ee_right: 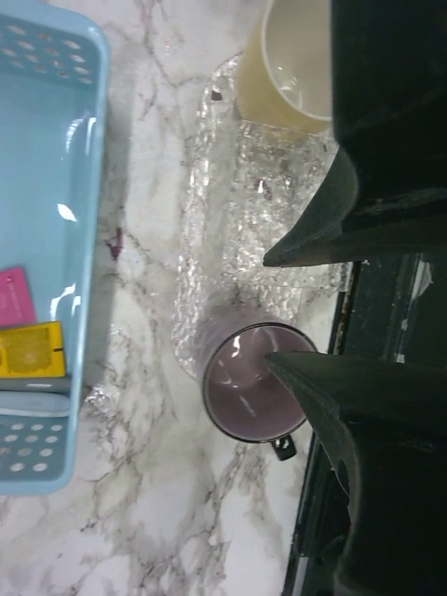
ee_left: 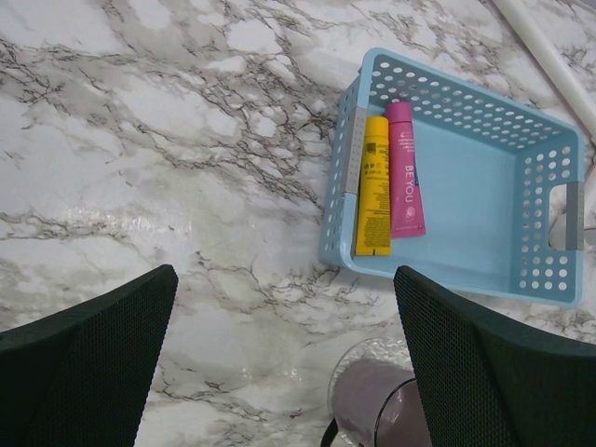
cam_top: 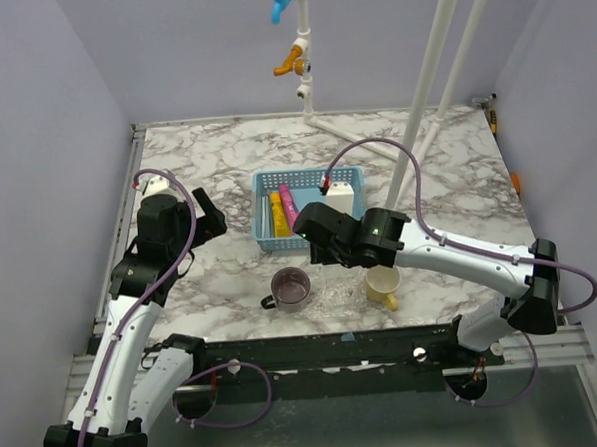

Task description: Prepare toiletry sets of a toothbrush and toothpaste on the tray

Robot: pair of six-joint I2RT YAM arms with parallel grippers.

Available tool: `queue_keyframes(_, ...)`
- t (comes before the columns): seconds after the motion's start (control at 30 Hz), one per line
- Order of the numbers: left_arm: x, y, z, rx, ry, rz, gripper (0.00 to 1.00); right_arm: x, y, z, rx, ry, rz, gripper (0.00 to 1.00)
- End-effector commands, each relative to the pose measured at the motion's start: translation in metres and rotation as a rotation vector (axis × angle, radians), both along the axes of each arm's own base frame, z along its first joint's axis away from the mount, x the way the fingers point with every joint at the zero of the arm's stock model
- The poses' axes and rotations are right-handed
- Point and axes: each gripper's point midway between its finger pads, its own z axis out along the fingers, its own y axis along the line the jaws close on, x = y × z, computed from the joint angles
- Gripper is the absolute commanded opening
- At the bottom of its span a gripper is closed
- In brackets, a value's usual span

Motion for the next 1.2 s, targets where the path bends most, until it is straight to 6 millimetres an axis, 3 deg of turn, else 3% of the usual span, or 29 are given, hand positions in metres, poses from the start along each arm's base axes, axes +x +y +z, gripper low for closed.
queue_keyframes(0.0, 0.003, -0.003, 0.009, -0.016, -0.016, -0.012, 0.99, 0.029, 0.002, 0.005, -0.088, -0.049, 0.041, 0.45)
queue_keyframes(0.2, 0.004, -0.005, 0.006, -0.019, -0.006, -0.021, 0.99, 0.072, 0.01, 0.0, -0.082, -0.041, 0.071, 0.46)
queue_keyframes(0.53, 0.007, -0.014, 0.004, -0.023, -0.007, -0.077, 0.99, 0.142, 0.015, -0.035, -0.08, 0.004, 0.102, 0.52)
queue_keyframes(0.6, 0.008, -0.016, 0.004, -0.025, -0.005, -0.087, 0.99, 0.152, 0.018, -0.041, -0.081, 0.006, 0.109, 0.58)
queue_keyframes(0.77, 0.011, -0.018, 0.001, -0.027, 0.002, -0.101, 0.99, 0.172, 0.027, -0.061, -0.071, 0.027, 0.123, 0.61)
queue_keyframes(1.17, 0.013, -0.027, -0.005, -0.047, 0.025, -0.143, 0.99, 0.207, 0.043, -0.108, -0.062, 0.065, 0.159, 0.61)
